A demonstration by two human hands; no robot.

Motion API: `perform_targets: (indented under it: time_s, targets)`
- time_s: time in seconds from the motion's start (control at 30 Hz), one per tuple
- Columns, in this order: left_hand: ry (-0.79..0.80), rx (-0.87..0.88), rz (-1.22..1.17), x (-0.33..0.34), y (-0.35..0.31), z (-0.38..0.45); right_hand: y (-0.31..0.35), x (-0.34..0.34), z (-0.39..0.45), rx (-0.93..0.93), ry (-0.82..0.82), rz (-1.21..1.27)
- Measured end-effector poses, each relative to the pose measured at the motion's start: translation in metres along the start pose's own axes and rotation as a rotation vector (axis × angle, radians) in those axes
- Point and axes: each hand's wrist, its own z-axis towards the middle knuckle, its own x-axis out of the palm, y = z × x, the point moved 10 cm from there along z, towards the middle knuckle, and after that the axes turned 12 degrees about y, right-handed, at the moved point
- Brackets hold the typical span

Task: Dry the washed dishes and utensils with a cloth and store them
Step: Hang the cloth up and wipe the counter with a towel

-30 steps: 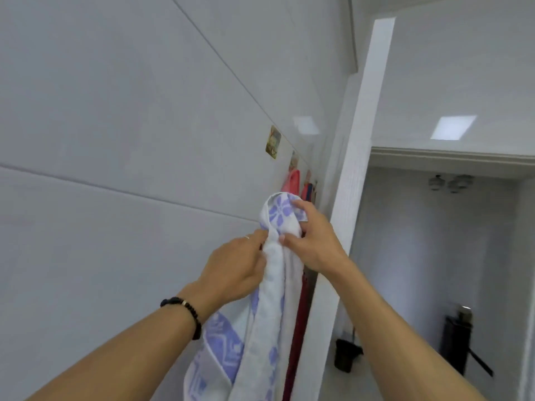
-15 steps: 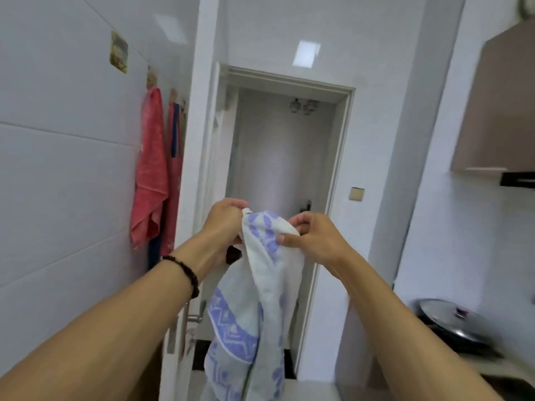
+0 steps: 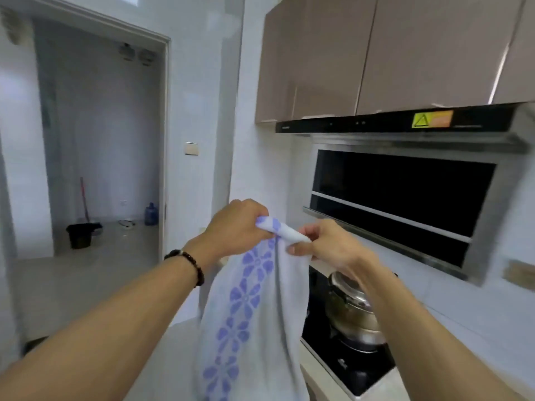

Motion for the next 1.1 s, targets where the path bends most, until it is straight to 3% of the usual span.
perform_targets:
  time_s: [0.2, 0.37, 0.53, 0.73, 0.93, 1.1]
  targets:
    - [-0.032, 0.214, -0.149, 0.093, -0.179, 0.03, -0.122, -0.093, -0.164, 0.222, -0.073, 0.053]
    - [0.159, 0.337, -0.319, 0.172, -0.294, 0.056, -0.173, -0.178, -0.291, 0.352, -0.296, -0.03]
    - [0.346, 0.565, -0.608, 0.23, -0.418, 0.054, -0.219, -0.216, -0.41, 0.319, -0.493, 0.423]
    - [0.474, 0.691, -0.712, 0.291, -0.528, 0.06, -0.281, -0.238, -0.488, 0.564, -0.613, 0.071]
    - [0.505, 0.801, -0.573, 0.348, -0.583, 0.083, -0.304, -0.317, -0.602, 0.722, -1.089, -0.054]
    - [0.529, 0.852, -0.517, 0.397, -0.626, 0.093, -0.316, -0.35, -0.633, 0.881, -1.189, -0.283]
